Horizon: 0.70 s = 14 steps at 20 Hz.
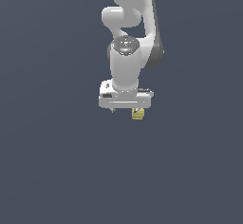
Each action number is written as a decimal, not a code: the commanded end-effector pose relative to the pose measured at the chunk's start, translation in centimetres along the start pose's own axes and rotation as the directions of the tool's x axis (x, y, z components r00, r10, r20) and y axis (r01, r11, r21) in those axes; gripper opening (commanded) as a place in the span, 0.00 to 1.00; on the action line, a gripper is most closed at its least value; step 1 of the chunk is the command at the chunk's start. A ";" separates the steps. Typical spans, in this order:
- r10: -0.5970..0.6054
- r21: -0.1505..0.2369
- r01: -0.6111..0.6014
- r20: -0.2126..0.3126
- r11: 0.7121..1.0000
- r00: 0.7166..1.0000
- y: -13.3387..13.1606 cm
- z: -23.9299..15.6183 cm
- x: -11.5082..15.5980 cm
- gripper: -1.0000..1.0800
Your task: Pick up the object and move it to a goal position.
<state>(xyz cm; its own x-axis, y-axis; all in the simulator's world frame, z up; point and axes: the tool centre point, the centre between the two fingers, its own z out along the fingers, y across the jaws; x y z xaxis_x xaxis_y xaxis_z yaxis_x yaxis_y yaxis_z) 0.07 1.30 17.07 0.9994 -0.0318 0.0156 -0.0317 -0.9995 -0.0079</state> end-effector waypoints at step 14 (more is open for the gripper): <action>0.044 -0.005 -0.044 0.007 0.999 0.999 3.2 1.0 0.0 0.96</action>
<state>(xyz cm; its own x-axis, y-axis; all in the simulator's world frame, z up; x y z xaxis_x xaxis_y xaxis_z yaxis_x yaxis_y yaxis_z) -0.04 -1.79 16.09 0.9972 -0.0748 0.0085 -0.0748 -0.9972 -0.0031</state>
